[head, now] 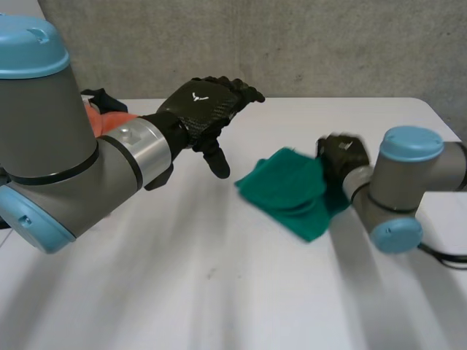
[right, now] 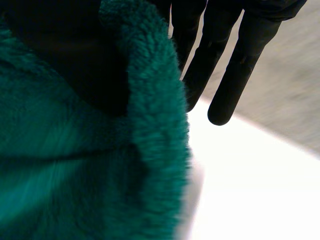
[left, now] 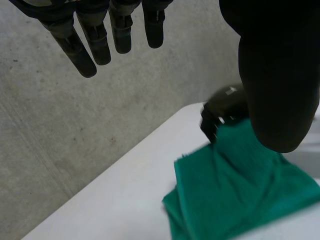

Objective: Fold the laundry.

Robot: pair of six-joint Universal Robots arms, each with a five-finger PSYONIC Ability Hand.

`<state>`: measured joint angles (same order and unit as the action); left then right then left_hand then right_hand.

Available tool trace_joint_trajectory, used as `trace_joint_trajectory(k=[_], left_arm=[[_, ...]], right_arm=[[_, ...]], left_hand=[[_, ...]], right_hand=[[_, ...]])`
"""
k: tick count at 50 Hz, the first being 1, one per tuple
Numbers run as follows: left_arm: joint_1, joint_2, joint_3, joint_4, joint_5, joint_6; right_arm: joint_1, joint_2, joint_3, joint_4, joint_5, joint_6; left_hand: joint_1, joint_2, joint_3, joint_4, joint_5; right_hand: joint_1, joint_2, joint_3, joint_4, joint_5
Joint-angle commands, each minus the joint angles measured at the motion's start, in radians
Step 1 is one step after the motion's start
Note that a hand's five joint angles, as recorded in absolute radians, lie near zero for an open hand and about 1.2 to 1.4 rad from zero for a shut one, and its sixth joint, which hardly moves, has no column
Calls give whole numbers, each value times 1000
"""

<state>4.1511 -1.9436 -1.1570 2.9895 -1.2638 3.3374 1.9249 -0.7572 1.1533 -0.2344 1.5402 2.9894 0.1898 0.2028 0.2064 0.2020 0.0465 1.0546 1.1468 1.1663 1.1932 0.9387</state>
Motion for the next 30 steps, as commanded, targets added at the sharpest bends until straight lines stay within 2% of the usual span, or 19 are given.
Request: trace_joint_trajectory(k=[1, 7, 10, 21, 27, 28, 29, 30], left_arm=[[1, 0, 14, 19, -3, -12], [-5, -5, 34, 17, -3, -13], [-8, -6, 36, 17, -5, -13], [-16, -18, 36, 14, -6, -13], [-22, -20, 33, 9, -8, -13], [-23, -20, 31, 9, -8, -13], [-25, -18, 30, 9, -8, -12], [-25, -18, 26, 9, -9, -13]], right_arm=[[-121, 199, -363, -34, 104, -6], [-233, 470, -871, 169, 169, -12], [-279, 553, -1013, 201, 175, -15], [-434, 581, -981, 168, 149, -26], [-462, 582, -965, 184, 121, -27], [-463, 579, -963, 188, 124, -27], [-463, 575, -960, 197, 129, -29], [-463, 573, -958, 201, 132, -30]], left_hand=[[-15, -28, -32, -27, -47], [-15, -28, -32, -27, -47], [-15, -28, -32, -27, -47], [-15, -28, -32, -27, -47], [-15, -28, -32, -27, -47], [-15, -28, -32, -27, -47], [-15, -28, -32, -27, -47], [-15, -28, -32, -27, -47]], right_hand=[[342, 249, 230, 203, 283], [342, 249, 230, 203, 283], [342, 249, 230, 203, 283], [342, 249, 230, 203, 283], [342, 249, 230, 203, 283], [115, 22, 3, -24, 56], [-797, -890, -909, -936, -856], [-880, -972, -992, -1019, -939]])
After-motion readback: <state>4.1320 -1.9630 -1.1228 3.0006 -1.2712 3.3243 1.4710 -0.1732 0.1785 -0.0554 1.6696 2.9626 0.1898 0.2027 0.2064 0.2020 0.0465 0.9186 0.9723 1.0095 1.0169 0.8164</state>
